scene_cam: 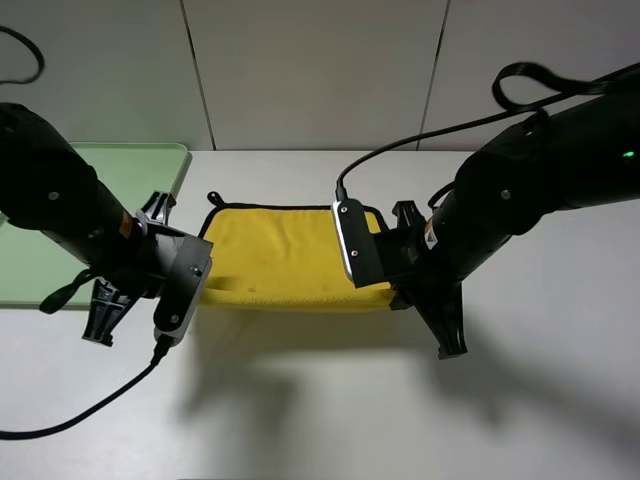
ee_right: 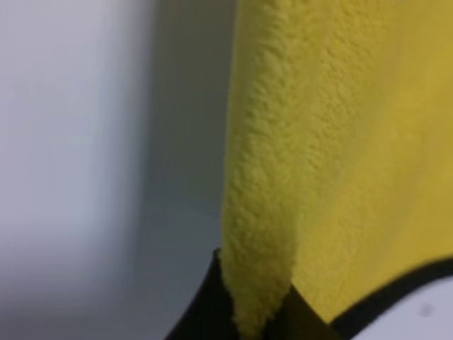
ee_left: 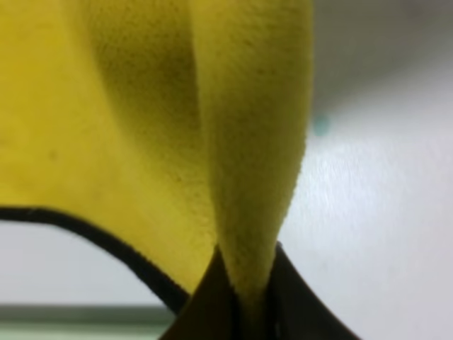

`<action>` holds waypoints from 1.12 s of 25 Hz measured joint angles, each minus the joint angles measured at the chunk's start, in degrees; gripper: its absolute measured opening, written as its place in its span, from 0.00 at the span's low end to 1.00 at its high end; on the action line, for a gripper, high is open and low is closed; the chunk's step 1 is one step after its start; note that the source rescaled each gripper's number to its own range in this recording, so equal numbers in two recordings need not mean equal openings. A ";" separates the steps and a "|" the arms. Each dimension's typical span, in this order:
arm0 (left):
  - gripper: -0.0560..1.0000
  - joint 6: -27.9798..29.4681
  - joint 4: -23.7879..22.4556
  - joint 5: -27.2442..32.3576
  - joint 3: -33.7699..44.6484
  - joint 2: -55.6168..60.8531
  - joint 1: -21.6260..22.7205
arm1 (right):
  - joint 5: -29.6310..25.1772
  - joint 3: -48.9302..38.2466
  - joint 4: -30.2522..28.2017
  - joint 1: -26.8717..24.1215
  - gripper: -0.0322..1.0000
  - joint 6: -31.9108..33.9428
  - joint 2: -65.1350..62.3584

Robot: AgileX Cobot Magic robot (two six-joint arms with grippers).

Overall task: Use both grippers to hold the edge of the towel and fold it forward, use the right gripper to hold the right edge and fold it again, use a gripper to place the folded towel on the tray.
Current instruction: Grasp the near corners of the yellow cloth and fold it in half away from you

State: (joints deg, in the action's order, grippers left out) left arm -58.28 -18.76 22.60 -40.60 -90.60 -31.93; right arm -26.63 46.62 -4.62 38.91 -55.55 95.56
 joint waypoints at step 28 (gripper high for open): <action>0.05 7.66 0.76 9.42 0.00 14.29 -0.22 | -4.10 0.00 0.81 0.00 0.03 1.51 -11.53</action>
State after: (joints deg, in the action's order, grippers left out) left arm -50.62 -18.00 32.02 -40.60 -76.32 -32.15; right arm -30.73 46.62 -3.81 38.91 -54.04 84.03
